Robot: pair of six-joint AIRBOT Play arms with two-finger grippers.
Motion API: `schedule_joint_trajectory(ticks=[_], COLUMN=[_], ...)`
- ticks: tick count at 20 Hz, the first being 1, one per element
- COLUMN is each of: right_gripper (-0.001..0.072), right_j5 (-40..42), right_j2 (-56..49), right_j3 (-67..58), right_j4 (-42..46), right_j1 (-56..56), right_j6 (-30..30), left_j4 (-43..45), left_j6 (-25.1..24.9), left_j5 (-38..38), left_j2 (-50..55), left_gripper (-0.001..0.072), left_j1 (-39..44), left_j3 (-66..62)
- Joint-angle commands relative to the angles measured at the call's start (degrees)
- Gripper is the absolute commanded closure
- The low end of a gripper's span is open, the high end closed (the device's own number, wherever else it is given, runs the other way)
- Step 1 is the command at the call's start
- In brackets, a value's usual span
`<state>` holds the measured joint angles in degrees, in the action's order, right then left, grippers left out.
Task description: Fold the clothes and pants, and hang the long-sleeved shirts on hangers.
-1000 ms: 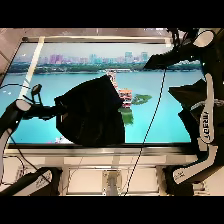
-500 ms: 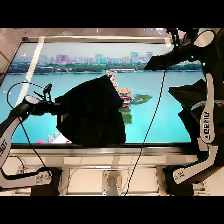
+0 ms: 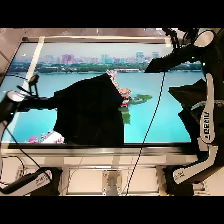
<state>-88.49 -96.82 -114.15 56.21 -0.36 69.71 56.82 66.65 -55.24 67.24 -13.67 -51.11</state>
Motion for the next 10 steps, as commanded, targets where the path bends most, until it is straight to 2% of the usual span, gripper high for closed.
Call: schedule_joint_trajectory(ticks=[1, 4, 8, 9, 10], right_gripper=[0.0282, 0.0282, 0.0281, 0.0280, 0.0279], right_j5=[-0.31, -0.31, 2.21, 3.52, 4.59], right_j2=[0.02, 0.02, -0.09, -0.15, -0.20], right_j3=[0.02, 0.02, 0.02, 0.02, 0.00], right_j4=[0.04, -0.07, -0.07, -0.07, -0.09], right_j1=[0.04, 0.04, 0.04, 0.04, 0.04], right_j6=[0.17, 0.31, 0.28, 0.28, 0.28], left_j4=[10.19, 14.03, 17.07, 16.37, 16.00], left_j6=[4.98, 5.05, 6.73, 8.07, 9.01], left_j5=[-6.78, -7.56, -4.76, -3.56, -2.19], left_j2=[-5.55, -4.13, 1.68, 3.58, 4.74], left_gripper=[0.0668, 0.0668, 0.0664, 0.0558, 0.0185], left_j1=[-2.51, -2.51, -2.51, -2.49, -2.51], left_j3=[-0.26, 0.52, 1.81, 1.77, 1.44])
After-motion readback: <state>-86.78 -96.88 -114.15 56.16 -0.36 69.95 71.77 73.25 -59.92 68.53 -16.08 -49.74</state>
